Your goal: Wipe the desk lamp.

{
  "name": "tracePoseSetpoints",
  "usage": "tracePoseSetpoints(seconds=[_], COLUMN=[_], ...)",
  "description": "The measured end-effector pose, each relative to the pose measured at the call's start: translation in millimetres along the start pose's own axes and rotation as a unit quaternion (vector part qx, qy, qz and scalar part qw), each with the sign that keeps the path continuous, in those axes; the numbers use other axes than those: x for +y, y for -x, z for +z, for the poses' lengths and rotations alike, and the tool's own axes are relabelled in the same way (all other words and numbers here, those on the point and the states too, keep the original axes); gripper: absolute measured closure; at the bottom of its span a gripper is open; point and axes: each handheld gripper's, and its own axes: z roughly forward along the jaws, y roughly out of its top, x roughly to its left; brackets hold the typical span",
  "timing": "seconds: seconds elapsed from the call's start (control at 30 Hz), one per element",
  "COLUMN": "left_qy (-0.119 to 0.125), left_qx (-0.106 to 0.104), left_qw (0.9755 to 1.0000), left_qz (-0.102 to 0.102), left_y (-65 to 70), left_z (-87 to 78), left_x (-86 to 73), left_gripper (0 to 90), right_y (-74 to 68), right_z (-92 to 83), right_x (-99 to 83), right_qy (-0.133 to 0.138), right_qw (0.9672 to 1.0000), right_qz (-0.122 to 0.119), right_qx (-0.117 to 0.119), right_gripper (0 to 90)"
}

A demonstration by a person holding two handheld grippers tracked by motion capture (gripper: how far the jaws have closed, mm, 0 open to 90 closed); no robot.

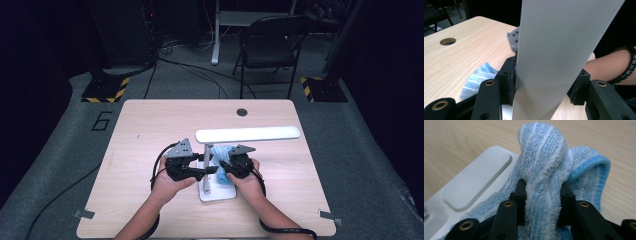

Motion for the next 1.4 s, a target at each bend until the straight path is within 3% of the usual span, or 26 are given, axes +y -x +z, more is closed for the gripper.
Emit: tracePoseSetpoints(seconds=[0.17, 0.57, 0.7, 0.87, 1.1, 1.2, 1.4], left_qy=[0.000, 0.000, 0.000, 0.001, 0.000, 0.000, 0.002], left_qx=[0.000, 0.001, 0.000, -0.001, 0.001, 0.000, -0.001], left_qw=[1.0000, 1.0000, 1.0000, 1.0000, 1.0000, 1.0000, 1.0000], left_qz=[0.000, 0.000, 0.000, -0.001, -0.002, -0.002, -0.002], left_y=[-0.1, 0.1, -0.1, -0.1, 0.0, -0.1, -0.3], left_z=[-0.2, -0.7, -0.7, -0.6, -0.5, -0.4, -0.3], left_x=[-0.1, -0.7, -0.8, -1.0, -0.8, -0.9, -1.1], left_gripper=[49.9, 49.8, 49.8, 49.8, 49.8, 49.7, 49.7], right_y=[-8.7, -25.0, -30.9, -36.1, -37.1, -36.0, -41.8], right_z=[-15.0, -32.4, -37.9, -43.9, -45.4, -44.3, -41.7], right_x=[-10.4, -25.0, -31.1, -33.7, -33.8, -32.5, -33.4], right_qy=[-0.010, -0.008, -0.002, -0.013, -0.021, -0.024, -0.009], right_qw=[0.9998, 0.9998, 0.9993, 0.9989, 0.9976, 0.9976, 0.9985], right_qz=[-0.006, -0.012, -0.029, -0.020, -0.035, -0.024, -0.029], right_qx=[0.016, 0.013, 0.025, 0.039, 0.057, 0.061, 0.046], right_gripper=[67.6, 63.1, 63.8, 65.4, 65.5, 63.8, 63.3])
